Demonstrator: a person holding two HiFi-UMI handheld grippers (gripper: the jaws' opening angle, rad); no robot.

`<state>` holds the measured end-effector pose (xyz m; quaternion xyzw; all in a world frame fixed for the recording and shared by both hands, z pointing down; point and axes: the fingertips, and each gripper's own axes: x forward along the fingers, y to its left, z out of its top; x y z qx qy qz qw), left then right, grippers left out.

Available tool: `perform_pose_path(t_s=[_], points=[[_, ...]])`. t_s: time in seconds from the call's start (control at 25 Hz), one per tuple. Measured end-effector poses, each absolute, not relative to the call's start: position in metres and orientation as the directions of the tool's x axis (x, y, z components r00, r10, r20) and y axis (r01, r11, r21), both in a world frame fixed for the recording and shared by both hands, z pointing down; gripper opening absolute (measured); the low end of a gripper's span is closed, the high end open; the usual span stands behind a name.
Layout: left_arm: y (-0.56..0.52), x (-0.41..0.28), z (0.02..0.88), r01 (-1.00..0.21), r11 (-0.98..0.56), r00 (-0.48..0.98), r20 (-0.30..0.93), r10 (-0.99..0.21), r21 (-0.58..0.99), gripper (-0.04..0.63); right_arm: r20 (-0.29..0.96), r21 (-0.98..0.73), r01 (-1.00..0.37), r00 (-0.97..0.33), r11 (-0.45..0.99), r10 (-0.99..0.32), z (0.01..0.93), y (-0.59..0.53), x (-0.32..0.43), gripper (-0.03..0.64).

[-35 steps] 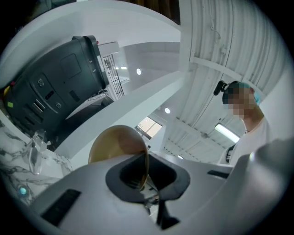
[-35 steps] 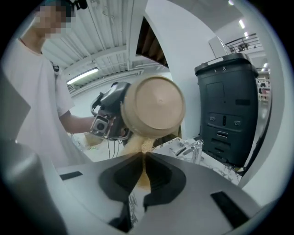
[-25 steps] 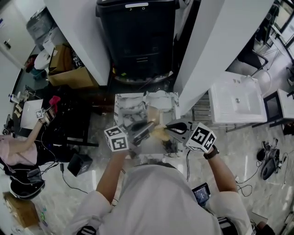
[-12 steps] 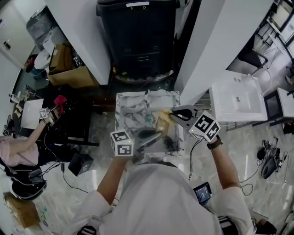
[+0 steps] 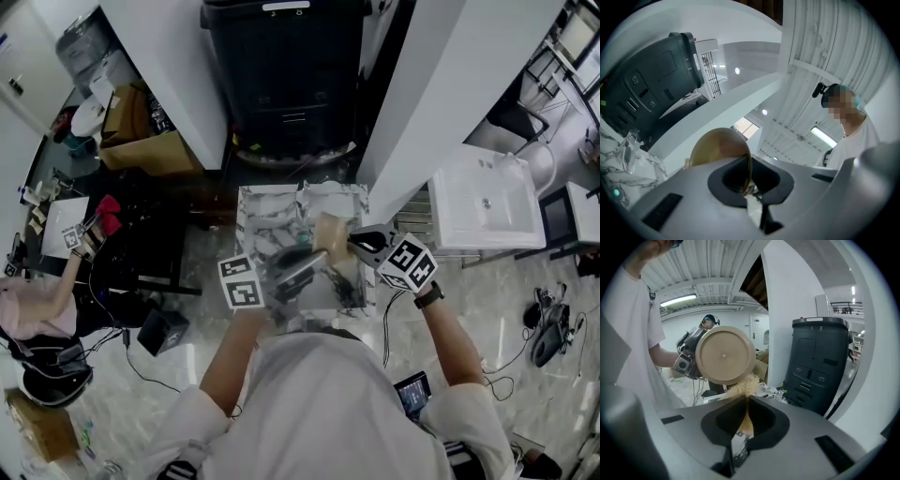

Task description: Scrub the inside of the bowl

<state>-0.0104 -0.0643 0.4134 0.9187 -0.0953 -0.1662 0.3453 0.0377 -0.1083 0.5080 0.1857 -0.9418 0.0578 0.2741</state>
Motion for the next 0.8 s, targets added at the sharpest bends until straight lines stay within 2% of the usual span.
perform_pose_path(t_s=[0.4,0.56,0.8], points=[[-0.098,-0.029,0.431,-0.18,-0.702,0.893,-0.184,-0.41,0.689,0.018,0.525,0.013,-0.299,-0.81,0.954,-0.261,0.493,-0.061,0.03,0.026],[-0.093,-0.023,0.447,-0.215,-0.706,0.915,-0.113,-0.386,0.675,0.018,0.481,0.05,-0.287,-0.832,0.956,-0.275,0.46,-0.058,0.025,0.026],[-0.084,-0.013,0.459,-0.2,-0.696,0.928,-0.094,-0.36,0.689,0.018,0.491,0.163,-0.28,-0.809,0.946,-0.324,0.438,-0.069,0.033,0.026]])
